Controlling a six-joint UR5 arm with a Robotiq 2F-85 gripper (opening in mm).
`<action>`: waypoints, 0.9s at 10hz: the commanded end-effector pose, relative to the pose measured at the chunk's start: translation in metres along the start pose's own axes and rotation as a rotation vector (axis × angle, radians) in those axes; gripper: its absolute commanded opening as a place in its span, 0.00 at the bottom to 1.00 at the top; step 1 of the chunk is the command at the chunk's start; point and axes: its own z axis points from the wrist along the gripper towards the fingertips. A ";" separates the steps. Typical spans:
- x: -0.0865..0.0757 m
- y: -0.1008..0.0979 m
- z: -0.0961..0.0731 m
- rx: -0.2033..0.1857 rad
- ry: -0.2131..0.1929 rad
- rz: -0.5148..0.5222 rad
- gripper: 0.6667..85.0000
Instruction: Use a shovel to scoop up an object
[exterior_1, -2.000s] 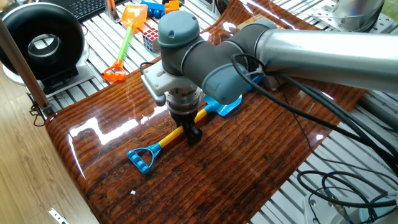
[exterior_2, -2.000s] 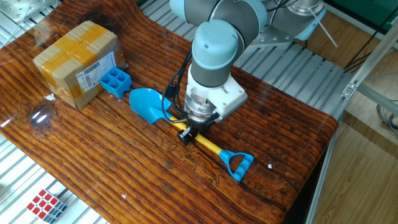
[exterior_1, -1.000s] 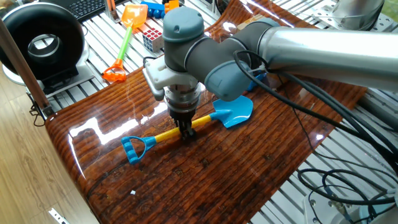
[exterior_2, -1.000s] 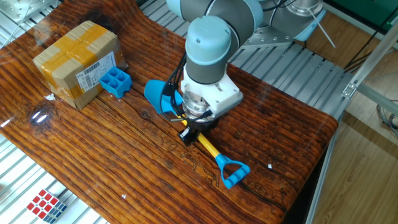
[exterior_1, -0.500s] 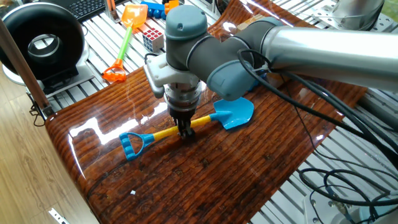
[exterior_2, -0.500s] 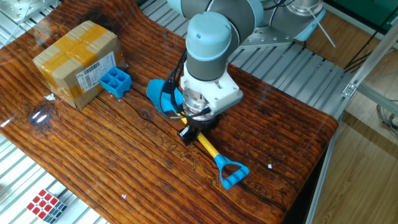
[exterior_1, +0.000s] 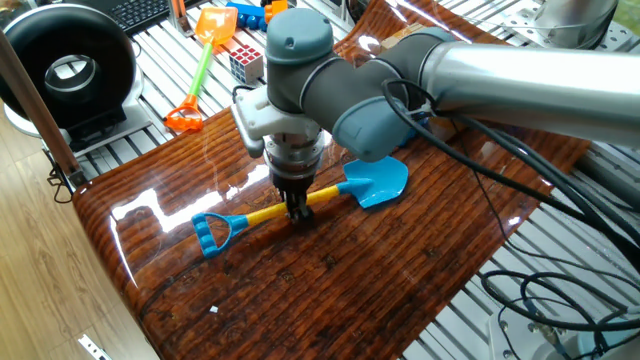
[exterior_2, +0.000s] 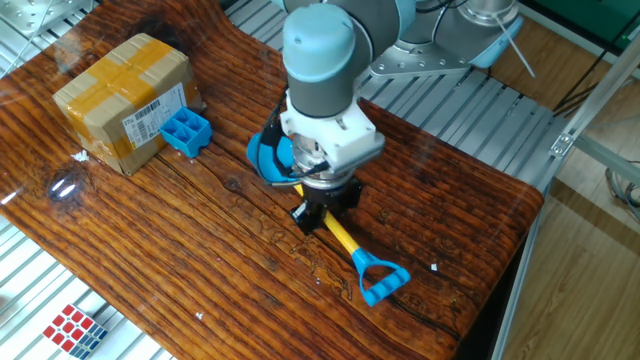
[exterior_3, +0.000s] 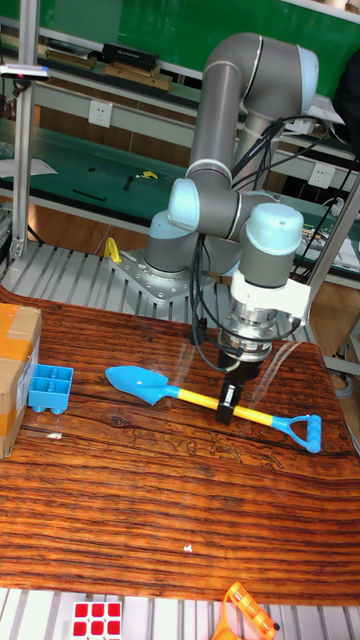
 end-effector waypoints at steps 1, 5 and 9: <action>0.000 -0.004 -0.015 -0.016 -0.037 -0.007 0.00; 0.017 -0.012 -0.040 -0.036 -0.052 -0.042 0.00; -0.008 -0.013 -0.053 -0.075 -0.157 -0.067 0.00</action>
